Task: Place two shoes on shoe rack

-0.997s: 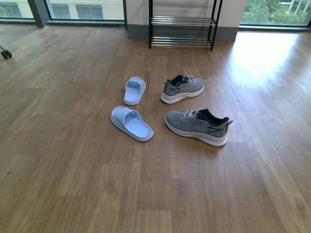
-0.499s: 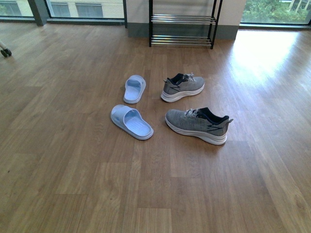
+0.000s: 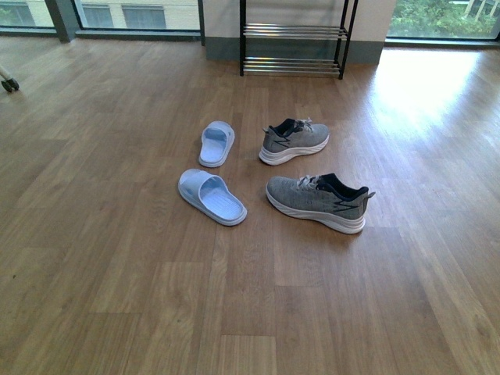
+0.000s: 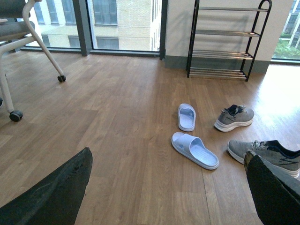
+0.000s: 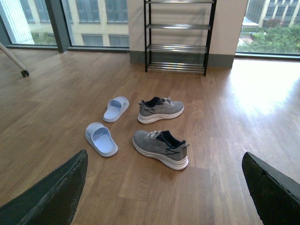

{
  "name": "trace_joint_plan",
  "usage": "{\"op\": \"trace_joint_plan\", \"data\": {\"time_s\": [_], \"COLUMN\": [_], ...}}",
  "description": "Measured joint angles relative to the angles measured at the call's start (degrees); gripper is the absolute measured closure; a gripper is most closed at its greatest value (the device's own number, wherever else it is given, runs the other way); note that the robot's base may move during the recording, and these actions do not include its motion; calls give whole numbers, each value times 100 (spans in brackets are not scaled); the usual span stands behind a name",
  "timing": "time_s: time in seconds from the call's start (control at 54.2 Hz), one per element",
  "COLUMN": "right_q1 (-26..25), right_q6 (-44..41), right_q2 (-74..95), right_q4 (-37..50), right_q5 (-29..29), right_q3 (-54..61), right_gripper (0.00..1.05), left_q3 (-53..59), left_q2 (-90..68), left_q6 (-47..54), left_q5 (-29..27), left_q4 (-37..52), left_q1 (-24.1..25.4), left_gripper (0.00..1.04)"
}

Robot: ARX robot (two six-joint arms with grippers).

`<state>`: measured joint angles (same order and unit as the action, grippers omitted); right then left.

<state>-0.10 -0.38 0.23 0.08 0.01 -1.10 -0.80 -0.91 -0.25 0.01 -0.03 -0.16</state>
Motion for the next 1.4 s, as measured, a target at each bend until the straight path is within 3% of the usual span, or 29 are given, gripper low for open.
{"op": "trace_joint_plan", "data": {"time_s": [1.403], "right_q1": [0], "right_q6": [0], "right_q2": [2], "right_q4": [-9], "right_q5": [-9], "right_q3": [0], "right_gripper": [9], "left_q3": [0], "left_q2": [0], "left_q6": [0], "left_q5": [-4], "left_q4": [0], "left_q1": [0], "left_gripper": [9]}}
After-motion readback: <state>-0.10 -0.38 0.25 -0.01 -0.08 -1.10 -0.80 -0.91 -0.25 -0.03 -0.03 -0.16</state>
